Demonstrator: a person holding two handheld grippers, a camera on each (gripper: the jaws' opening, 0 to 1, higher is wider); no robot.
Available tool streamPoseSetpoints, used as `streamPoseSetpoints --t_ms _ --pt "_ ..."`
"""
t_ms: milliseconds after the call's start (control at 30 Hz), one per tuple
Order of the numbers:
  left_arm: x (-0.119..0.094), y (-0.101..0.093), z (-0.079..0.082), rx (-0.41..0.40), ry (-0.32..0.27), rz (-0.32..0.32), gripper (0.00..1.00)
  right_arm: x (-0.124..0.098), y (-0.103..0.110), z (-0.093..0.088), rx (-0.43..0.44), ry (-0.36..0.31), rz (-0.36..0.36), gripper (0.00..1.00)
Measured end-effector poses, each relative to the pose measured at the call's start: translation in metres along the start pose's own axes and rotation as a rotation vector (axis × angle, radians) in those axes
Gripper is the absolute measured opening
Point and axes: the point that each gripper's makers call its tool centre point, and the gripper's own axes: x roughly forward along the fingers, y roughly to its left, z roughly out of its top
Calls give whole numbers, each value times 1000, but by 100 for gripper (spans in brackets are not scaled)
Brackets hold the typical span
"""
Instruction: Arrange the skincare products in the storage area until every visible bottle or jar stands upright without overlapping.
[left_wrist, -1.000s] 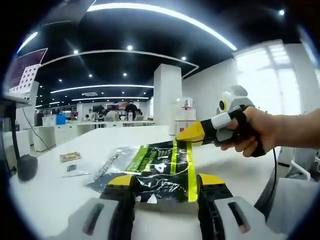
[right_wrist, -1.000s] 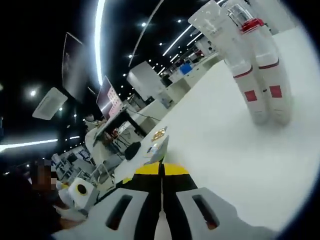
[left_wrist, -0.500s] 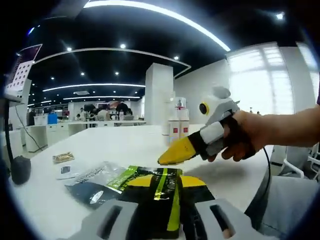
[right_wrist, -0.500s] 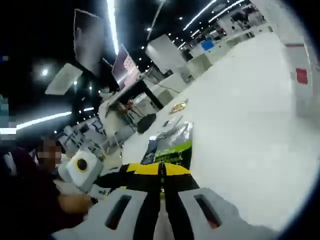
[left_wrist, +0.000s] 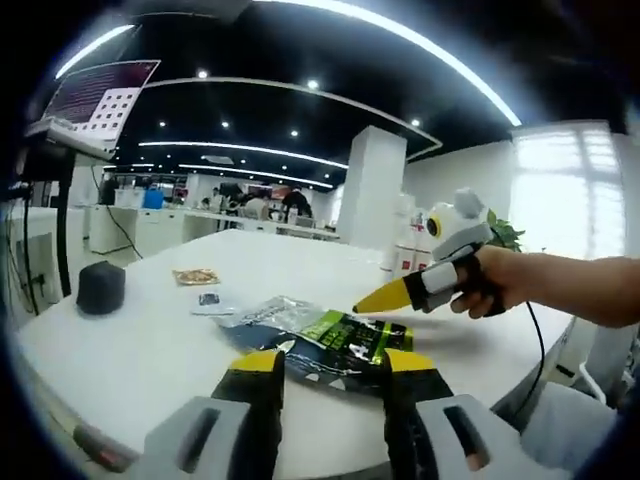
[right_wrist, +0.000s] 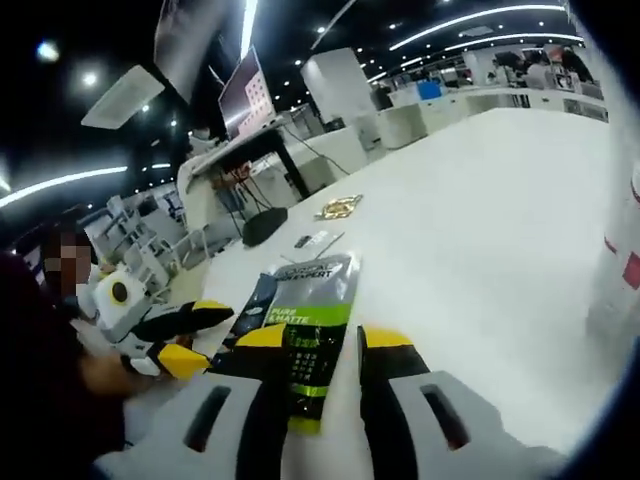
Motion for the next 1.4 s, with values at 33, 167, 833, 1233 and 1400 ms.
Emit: streamPoseSetpoints --t_ms 33,167,833,1233,1400 --pt "-2 1 -3 3 32 16 41 2 1 -1 9 9 14 26" --pt "-1 -2 -4 6 60 2 41 7 5 -4 34 36 67 24" --pt "-1 -5 -7 -1 67 -38 40 -3 31 5 215 -97 230 0" --pt "17 -27 40 -248 -46 -310 48 -67 62 55 90 -487 364 0" --pt "40 -41 50 -199 -6 -384 35 -82 55 73 132 -613 370 0"
